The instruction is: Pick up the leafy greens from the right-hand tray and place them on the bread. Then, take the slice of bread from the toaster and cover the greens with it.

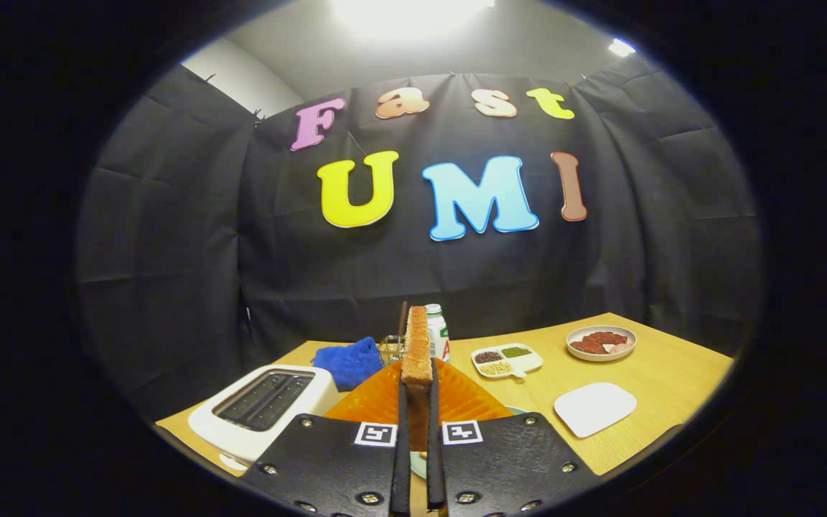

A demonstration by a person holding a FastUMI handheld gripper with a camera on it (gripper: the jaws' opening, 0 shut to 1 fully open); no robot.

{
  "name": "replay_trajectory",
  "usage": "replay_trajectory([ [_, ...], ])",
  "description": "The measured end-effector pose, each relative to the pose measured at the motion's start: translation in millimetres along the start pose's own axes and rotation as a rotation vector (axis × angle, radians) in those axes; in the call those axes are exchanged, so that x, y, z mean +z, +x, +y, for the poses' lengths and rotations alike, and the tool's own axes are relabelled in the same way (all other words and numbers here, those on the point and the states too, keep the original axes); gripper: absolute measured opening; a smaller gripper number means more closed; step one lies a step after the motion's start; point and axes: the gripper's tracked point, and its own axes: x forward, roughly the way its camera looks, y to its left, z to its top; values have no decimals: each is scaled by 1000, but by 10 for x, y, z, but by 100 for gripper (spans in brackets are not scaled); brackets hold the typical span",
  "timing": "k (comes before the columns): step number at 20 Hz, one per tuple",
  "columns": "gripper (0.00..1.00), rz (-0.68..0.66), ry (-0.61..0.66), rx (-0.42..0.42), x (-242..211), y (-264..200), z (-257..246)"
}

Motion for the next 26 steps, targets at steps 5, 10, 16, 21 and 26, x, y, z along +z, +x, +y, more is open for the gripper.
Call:
replay_trajectory([
  [5,9,57,-7,-30,-274,76,-268],
  [10,9,65,-18,25,-375,72,-241],
  [16,9,54,-33,104,-494,75,-179],
  [21,9,79,-8,195,-763,168,-84],
  [26,9,94,49,202,-900,290,-122],
])
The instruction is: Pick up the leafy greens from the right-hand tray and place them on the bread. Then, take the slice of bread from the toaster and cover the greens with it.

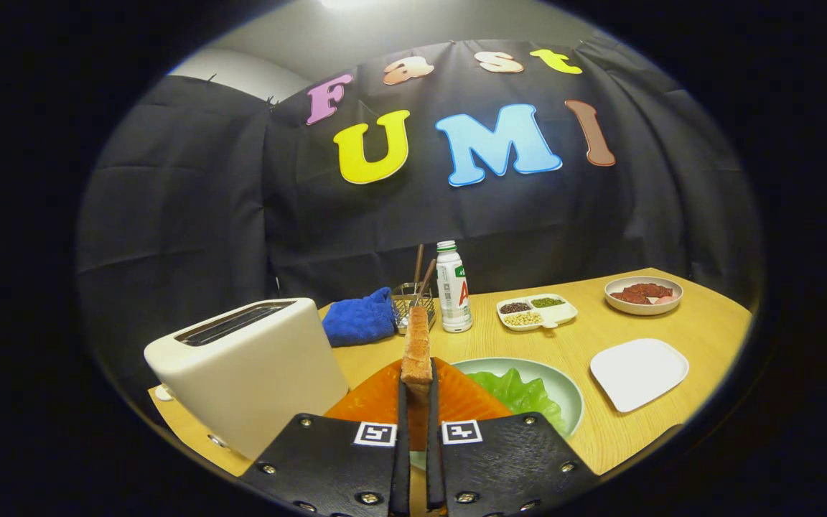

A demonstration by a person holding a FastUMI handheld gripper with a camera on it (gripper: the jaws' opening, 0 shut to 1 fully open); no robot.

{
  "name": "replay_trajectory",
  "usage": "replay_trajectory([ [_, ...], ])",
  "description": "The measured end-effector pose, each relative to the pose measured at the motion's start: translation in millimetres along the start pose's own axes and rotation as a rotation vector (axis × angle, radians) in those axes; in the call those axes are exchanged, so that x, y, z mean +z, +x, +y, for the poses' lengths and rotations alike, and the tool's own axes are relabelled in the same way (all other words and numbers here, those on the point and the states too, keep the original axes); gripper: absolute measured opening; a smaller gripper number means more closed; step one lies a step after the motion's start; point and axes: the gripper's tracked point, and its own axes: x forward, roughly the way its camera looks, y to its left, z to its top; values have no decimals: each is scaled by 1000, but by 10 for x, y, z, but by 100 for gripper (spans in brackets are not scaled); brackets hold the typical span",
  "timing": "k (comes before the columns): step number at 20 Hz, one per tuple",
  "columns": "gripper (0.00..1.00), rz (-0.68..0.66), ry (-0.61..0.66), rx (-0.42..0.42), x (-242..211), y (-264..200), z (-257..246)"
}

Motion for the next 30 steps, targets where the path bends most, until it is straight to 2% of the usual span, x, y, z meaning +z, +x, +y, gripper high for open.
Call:
replay_trajectory([
  [3,9,33,-2,-26,-142,47,-149],
  [5,9,18,-57,-60,-106,50,-278],
  [8,10,25,-130,-66,-144,50,-329],
  [14,30,54,-148,-64,-151,105,-399],
  [21,34,101,-41,-66,-176,122,-569],
  [24,38,106,-56,-97,-185,131,-694],
  [25,42,112,-64,-113,-191,129,-741],
  [28,42,121,-77,-125,-218,145,-795],
  [30,47,110,-135,-166,-176,126,-892],
])
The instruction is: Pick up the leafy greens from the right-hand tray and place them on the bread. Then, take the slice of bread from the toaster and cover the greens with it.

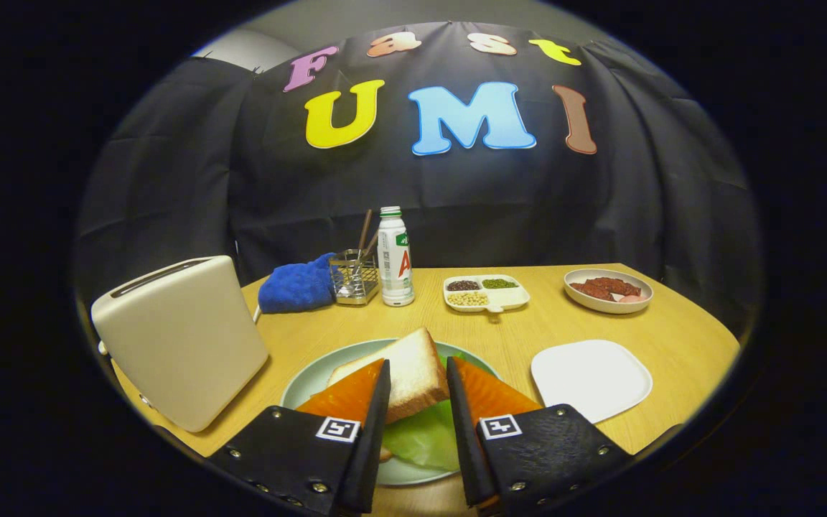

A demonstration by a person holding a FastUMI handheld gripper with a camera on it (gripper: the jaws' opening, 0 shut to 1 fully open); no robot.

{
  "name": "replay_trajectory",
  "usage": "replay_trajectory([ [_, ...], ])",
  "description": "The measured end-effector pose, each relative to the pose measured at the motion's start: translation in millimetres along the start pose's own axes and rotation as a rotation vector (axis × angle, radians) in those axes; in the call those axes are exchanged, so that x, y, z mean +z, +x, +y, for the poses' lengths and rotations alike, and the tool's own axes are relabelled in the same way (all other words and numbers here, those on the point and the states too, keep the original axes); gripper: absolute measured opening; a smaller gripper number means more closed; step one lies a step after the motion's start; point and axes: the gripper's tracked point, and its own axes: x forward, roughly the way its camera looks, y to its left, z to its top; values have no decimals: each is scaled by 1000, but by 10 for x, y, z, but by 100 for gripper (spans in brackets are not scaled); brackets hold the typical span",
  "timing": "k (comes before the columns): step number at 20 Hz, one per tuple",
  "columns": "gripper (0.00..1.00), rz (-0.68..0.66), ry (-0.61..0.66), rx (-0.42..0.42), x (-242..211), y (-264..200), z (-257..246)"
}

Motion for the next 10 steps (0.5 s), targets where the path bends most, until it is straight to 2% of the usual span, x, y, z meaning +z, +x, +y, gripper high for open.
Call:
replay_trajectory([
  [2,46,-24,-43,-14,33,-2,-45],
  [10,46,-122,-74,-38,310,-195,-378],
])
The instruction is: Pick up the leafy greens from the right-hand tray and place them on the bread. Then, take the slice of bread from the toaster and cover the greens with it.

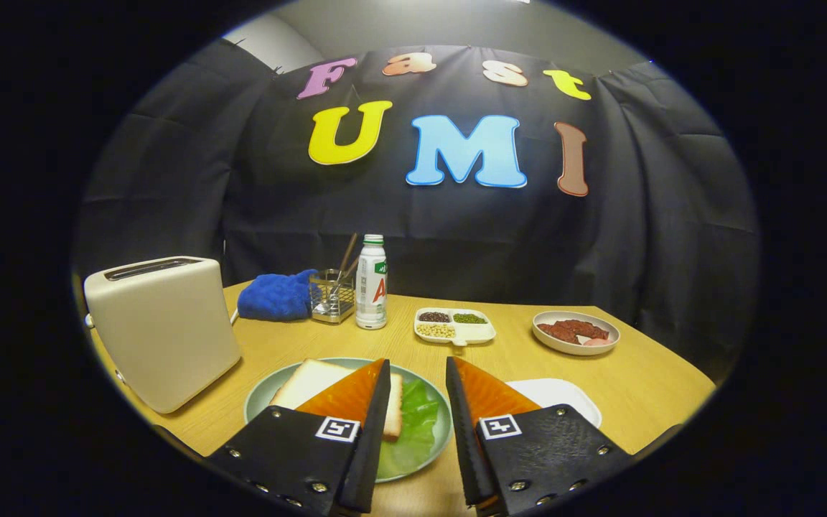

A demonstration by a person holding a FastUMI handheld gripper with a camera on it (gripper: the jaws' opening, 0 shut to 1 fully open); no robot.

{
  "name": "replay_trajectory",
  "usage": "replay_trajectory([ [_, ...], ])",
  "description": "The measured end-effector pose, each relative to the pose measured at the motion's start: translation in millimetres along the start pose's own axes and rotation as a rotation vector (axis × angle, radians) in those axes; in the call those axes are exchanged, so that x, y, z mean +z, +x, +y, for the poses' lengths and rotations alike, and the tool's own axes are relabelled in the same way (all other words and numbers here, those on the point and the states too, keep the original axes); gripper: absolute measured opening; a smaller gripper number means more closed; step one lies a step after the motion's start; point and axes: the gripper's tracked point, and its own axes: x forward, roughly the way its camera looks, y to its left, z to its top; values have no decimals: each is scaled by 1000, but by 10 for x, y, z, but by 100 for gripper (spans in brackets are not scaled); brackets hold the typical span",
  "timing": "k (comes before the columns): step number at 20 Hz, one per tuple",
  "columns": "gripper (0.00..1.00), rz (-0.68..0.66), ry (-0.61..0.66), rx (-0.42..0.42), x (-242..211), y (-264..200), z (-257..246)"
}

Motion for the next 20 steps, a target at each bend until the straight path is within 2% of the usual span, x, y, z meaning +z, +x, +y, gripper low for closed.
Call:
replay_trajectory([
  [8,46,-128,-76,-112,346,-322,-974],
  [17,44,-95,47,-1,225,-431,-1761],
  [20,44,-115,31,-33,202,-444,-2205],
])
